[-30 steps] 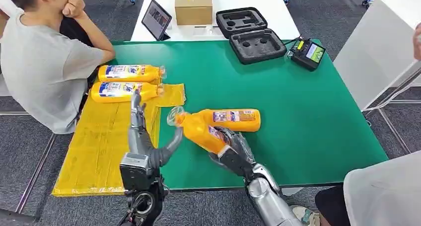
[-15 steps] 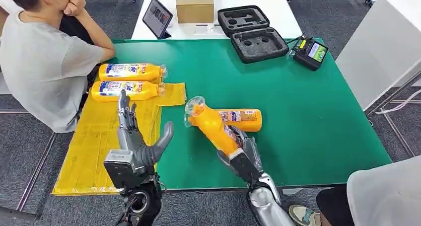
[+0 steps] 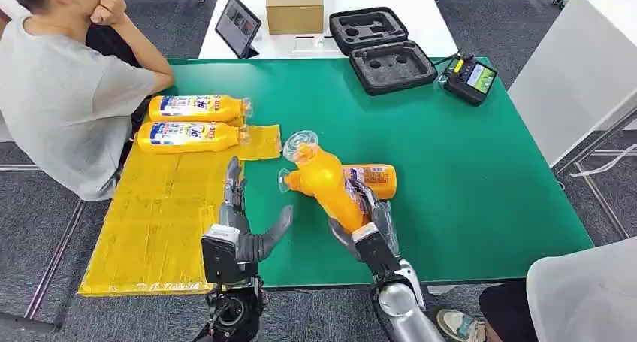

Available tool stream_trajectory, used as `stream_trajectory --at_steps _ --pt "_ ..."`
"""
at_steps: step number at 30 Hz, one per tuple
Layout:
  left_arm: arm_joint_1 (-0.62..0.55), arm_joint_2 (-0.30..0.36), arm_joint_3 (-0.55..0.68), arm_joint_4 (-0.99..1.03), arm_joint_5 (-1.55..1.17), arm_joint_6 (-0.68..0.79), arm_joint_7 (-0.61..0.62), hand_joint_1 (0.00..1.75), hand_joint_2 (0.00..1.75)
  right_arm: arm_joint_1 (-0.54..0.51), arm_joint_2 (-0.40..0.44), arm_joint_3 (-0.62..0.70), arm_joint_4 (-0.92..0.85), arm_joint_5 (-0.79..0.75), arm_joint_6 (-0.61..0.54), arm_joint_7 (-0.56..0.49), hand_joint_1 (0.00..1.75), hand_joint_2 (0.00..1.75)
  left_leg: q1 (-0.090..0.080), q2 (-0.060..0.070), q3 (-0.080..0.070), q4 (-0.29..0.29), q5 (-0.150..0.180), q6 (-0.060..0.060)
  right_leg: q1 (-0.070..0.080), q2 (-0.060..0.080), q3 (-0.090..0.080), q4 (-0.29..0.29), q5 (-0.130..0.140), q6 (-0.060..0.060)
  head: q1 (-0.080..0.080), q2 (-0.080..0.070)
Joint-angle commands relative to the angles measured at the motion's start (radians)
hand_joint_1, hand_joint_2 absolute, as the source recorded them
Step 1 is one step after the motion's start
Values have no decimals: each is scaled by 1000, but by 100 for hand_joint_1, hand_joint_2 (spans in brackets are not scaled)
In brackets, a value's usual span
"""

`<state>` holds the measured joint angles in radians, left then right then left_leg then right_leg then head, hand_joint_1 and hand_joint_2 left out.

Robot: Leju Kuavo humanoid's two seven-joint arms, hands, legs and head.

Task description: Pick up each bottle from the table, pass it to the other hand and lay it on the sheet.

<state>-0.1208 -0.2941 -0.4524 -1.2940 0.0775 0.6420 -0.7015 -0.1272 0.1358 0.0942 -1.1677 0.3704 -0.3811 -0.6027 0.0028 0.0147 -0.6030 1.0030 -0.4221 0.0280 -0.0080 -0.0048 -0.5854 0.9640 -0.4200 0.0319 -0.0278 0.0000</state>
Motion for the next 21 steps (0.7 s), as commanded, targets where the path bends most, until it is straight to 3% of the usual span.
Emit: stream_trajectory --at_steps 1,13,21 --pt "-75 9 -65 207 -3 2 3 0 175 -38 -8 68 3 -24 22 2 175 175 0 -2 4 -1 -1 -1 0 0 4 -1 -1 -1 0 0" --pt "-71 25 -63 138 -11 -22 3 0 175 -103 -3 155 124 -48 39 -18 175 175 0 1 4 -1 -1 -1 0 2 3 0 -1 -2 0 0" --pt "-93 4 -67 192 60 -120 3 0 175 -128 0 220 181 -27 27 -21 175 175 0 0 3 -1 -1 -1 0 1 3 -1 -1 -1 0 0"
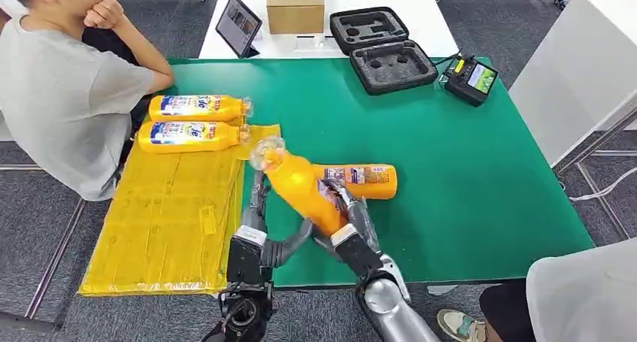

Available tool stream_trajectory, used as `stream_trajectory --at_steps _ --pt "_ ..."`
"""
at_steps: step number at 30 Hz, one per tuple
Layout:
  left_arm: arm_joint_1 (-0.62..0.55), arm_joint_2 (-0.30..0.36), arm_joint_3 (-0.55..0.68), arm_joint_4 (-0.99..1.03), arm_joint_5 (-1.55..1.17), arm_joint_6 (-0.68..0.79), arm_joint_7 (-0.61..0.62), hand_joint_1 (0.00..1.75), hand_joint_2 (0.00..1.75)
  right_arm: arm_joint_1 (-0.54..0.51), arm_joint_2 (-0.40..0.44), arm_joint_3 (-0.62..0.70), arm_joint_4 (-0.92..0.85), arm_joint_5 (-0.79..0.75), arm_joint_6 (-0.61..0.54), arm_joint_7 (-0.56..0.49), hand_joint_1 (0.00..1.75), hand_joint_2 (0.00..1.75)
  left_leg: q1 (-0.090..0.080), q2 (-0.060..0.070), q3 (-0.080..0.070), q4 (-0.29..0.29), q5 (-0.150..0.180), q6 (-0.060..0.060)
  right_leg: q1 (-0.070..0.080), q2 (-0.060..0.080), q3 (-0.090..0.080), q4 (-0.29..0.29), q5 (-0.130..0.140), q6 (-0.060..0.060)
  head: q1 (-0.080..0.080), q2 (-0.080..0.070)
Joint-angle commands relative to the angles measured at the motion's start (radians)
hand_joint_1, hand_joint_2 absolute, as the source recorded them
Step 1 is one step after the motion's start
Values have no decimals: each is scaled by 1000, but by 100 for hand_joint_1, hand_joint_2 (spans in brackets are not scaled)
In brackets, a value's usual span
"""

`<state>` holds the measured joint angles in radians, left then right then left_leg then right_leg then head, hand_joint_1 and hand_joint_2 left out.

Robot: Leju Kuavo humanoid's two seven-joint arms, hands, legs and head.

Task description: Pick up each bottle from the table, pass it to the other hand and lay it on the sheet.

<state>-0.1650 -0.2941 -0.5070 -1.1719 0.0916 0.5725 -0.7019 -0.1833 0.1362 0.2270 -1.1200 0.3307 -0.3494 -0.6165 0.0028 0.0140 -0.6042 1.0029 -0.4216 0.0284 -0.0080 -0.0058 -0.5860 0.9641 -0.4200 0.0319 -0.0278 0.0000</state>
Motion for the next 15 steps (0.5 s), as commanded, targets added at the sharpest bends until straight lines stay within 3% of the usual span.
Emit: stream_trajectory --at_steps 1,15 --pt "-55 -1 -6 73 49 -43 4 0 175 -76 1 99 139 20 -4 -3 175 175 0 1 3 0 -1 -1 0 2 3 0 -1 -1 0 0" --pt "-84 0 7 102 164 -152 4 0 175 -54 -1 160 184 68 -32 -3 175 175 0 -1 2 -1 0 -1 0 0 2 -1 0 -1 0 0"
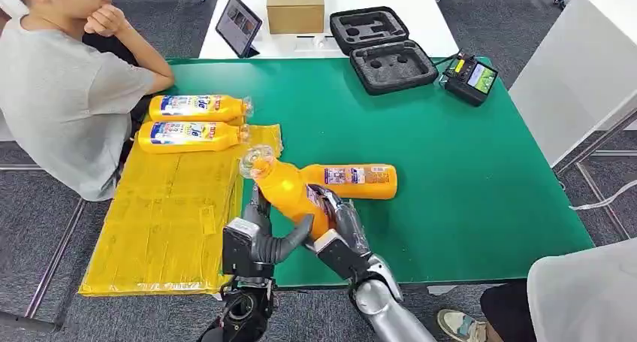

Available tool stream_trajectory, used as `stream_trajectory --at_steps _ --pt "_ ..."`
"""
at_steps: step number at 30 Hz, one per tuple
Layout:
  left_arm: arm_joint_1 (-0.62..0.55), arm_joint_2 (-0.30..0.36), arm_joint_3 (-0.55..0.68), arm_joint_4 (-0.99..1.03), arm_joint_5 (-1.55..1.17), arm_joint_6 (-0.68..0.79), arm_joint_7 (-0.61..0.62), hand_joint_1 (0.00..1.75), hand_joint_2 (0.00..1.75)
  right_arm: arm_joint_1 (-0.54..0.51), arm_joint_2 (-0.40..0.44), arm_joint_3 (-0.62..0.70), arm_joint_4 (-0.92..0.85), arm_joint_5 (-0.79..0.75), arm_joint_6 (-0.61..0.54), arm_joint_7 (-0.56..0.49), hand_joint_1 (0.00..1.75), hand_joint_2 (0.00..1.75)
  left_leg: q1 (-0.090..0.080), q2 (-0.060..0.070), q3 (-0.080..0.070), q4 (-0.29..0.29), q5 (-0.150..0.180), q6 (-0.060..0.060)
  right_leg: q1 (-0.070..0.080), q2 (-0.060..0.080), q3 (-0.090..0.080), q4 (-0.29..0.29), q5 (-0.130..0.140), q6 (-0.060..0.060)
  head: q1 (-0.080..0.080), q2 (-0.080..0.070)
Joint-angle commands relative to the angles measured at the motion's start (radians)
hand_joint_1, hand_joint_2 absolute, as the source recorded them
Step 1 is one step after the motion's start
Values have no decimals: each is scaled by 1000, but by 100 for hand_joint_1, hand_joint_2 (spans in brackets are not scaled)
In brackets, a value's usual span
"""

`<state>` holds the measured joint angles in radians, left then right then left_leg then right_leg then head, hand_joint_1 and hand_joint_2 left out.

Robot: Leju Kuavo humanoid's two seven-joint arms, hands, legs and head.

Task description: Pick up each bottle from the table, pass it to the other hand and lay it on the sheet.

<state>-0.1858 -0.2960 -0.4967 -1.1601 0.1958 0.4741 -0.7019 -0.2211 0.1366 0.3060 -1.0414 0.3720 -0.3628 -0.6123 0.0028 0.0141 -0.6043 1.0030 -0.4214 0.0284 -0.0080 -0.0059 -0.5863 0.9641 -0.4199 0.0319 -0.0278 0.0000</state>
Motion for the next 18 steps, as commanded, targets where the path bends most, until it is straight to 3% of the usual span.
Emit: stream_trajectory --at_steps 1,9,15,16,17,18 --pt "-72 1 -14 107 71 -58 4 0 175 -14 -5 90 103 44 -41 -11 175 175 1 -1 4 -1 -1 -1 0 0 4 -1 -1 -1 0 0" --pt "-126 -11 -33 218 144 -62 4 0 175 -1 -9 149 81 118 -87 -10 175 175 0 -2 2 -1 0 -1 0 -1 3 -1 -1 -1 0 0" --pt "-170 -13 -60 284 193 -52 4 0 175 -14 -4 174 101 88 -87 -19 175 175 1 -2 2 0 0 -1 0 -1 2 0 -1 -1 0 0" --pt "-172 -11 -67 292 198 -47 4 42 175 -13 -3 175 94 72 -80 -20 175 175 0 -3 3 0 -1 -2 0 -2 3 0 -2 -1 0 0" --pt "-173 -10 -72 295 197 -45 4 154 175 -14 -3 175 90 63 -75 -20 175 175 0 -3 2 0 0 -1 0 -1 2 0 -1 -1 0 0" --pt "-171 -7 -77 297 196 -43 4 171 175 -16 -5 174 82 48 -67 -21 175 175 1 -2 2 0 0 -1 0 -1 2 0 -1 -1 0 0"
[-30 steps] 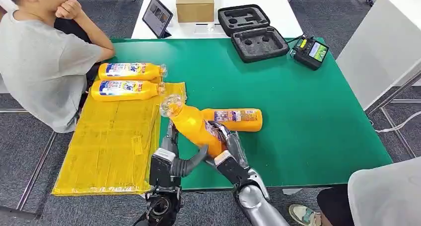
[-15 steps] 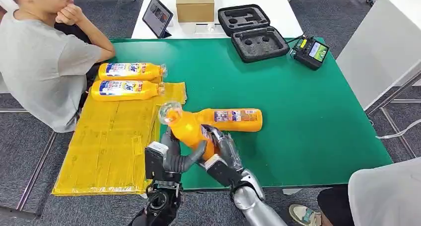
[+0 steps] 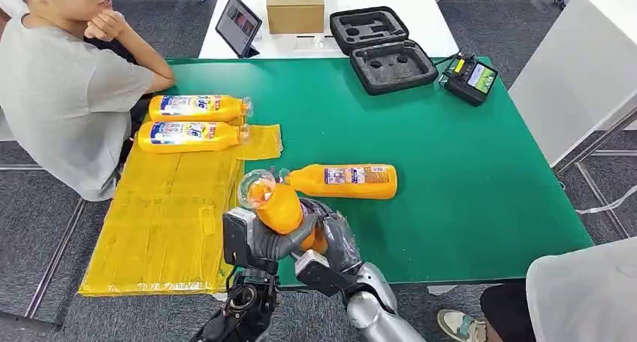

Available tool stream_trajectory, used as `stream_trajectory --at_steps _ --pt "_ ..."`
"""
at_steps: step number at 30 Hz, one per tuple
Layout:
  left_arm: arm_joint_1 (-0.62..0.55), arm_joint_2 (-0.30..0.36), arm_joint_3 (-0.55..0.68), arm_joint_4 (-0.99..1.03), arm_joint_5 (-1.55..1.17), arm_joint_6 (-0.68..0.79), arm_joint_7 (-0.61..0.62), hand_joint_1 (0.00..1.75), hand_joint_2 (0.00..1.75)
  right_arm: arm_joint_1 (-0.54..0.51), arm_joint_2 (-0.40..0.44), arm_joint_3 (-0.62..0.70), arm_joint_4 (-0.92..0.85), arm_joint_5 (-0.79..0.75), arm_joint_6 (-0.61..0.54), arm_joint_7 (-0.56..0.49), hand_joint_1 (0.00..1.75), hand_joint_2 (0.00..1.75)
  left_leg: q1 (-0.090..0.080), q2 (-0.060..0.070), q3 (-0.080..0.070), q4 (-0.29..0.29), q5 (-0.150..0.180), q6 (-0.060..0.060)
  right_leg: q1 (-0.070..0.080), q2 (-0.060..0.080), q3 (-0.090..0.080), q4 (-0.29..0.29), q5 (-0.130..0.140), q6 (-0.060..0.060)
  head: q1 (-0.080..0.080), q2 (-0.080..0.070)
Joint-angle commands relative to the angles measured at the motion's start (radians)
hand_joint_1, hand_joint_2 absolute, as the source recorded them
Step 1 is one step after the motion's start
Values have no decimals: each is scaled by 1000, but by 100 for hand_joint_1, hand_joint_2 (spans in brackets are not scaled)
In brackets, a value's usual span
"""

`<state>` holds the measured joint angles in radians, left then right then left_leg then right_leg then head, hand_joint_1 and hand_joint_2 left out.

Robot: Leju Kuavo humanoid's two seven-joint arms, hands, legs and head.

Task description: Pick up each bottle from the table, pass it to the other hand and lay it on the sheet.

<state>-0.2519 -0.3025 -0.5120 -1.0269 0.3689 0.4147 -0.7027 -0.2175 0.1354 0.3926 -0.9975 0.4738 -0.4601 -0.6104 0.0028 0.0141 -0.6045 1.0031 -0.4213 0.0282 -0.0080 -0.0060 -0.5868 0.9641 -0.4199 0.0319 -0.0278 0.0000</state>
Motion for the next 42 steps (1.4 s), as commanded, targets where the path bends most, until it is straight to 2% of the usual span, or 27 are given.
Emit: stream_trajectory --at_steps 1,14,15,16,17,18,19,37,42 --pt "-98 3 -62 157 20 19 5 175 175 -20 -7 89 28 -63 35 -24 175 175 1 -2 3 0 -1 -1 1 -1 4 0 -1 -1 0 0" --pt "-35 28 -21 5 -80 24 5 175 175 5 -23 98 3 -103 61 -12 175 175 0 0 3 -1 -1 -1 0 1 3 0 -1 -1 0 0" --pt "-35 29 -19 1 -82 25 5 175 175 7 -24 97 5 -104 62 -12 159 175 0 0 1 0 -1 -1 0 1 2 0 -1 -1 0 0" --pt "-34 31 -16 -1 -82 23 5 175 175 11 -26 96 8 -107 63 -10 98 175 1 -1 4 0 -2 -2 0 1 4 0 -2 -1 0 0" --pt "-34 31 -12 -1 -80 23 5 175 175 14 -25 92 9 -114 63 -9 98 175 1 0 2 0 -1 -1 1 1 2 0 -1 -1 0 0" --pt "-35 31 -9 1 -79 21 5 175 175 17 -25 88 11 -121 61 -12 9 175 1 -1 2 -1 -1 -1 0 0 2 0 -1 -1 0 0" --pt "-35 31 -9 1 -79 21 5 175 175 17 -25 88 11 -121 61 -12 0 175 1 -1 3 0 -2 -2 0 0 4 0 -2 -1 0 0" --pt "-47 19 27 9 -84 52 5 175 175 50 -22 99 -36 -136 43 -18 0 175 0 -2 2 0 -1 -2 0 0 3 0 -1 -1 0 0" --pt "-60 28 31 8 -91 80 5 175 175 96 -29 125 -110 -132 34 -5 0 175 1 -2 2 0 -1 -2 0 -1 3 0 -2 -1 0 0"
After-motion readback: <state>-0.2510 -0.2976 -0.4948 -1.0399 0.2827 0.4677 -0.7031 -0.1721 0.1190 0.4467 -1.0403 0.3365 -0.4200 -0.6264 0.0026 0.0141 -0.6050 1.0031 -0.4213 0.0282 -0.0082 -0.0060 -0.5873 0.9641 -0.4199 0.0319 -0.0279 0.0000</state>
